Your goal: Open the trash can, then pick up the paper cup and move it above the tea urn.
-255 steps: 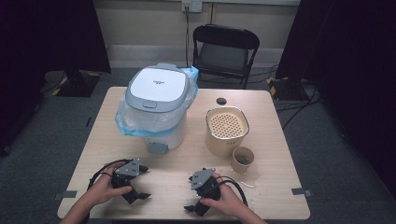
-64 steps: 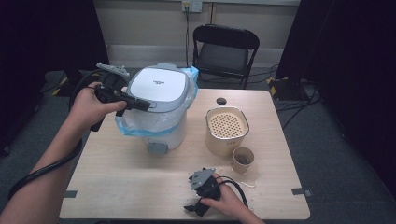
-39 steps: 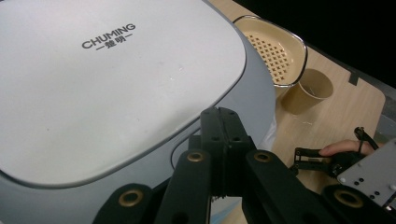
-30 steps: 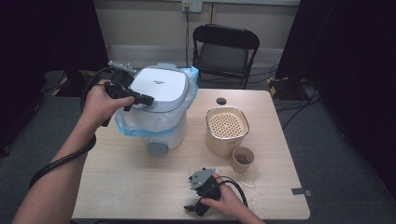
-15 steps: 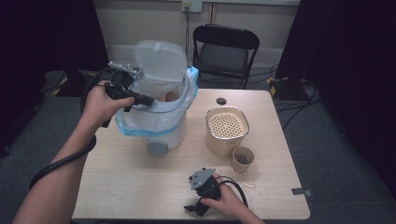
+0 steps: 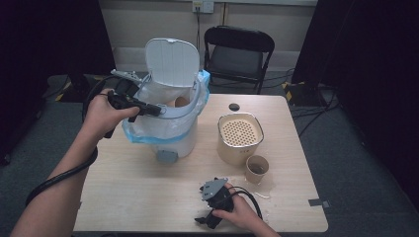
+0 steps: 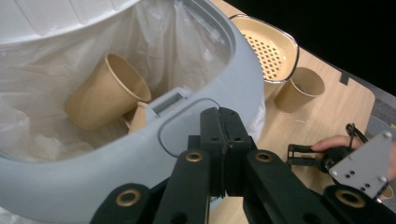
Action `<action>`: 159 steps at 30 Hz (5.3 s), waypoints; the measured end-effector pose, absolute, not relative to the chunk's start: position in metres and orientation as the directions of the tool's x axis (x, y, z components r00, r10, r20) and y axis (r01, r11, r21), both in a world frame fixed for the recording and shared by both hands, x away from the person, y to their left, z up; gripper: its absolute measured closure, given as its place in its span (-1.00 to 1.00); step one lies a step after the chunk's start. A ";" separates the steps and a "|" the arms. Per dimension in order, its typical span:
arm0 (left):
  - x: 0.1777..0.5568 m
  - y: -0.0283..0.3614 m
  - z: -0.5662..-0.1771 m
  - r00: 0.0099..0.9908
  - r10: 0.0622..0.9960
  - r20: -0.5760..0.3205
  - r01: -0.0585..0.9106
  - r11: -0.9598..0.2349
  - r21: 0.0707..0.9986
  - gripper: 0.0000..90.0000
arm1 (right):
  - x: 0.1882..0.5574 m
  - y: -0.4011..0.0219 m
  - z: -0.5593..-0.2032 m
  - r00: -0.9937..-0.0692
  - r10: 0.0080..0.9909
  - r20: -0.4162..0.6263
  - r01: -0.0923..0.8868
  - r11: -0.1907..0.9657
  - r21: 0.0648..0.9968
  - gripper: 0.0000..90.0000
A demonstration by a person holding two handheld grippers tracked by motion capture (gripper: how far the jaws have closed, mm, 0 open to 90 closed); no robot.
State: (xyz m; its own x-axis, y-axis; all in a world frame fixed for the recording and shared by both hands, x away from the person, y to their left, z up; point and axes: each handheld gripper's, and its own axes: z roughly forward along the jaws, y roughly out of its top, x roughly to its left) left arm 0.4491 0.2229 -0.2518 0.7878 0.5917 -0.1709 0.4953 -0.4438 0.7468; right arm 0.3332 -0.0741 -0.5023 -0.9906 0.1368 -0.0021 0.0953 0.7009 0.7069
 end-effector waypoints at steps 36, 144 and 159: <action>0.419 0.220 -0.314 0.816 0.542 -0.201 0.488 -0.459 0.742 0.23 | 0.333 -0.074 -0.502 -0.991 0.136 -0.003 0.094 0.701 0.707 -1.00; 0.370 0.230 -0.503 0.957 0.288 -0.019 0.213 -0.659 0.721 -1.00 | 0.336 -0.144 -0.475 -0.963 0.269 0.024 0.200 0.649 0.734 -0.63; 0.370 0.230 -0.503 0.958 0.287 -0.019 0.212 -0.661 0.720 -1.00 | 0.332 -0.166 -0.469 -0.956 0.291 0.028 0.218 0.645 0.733 -0.62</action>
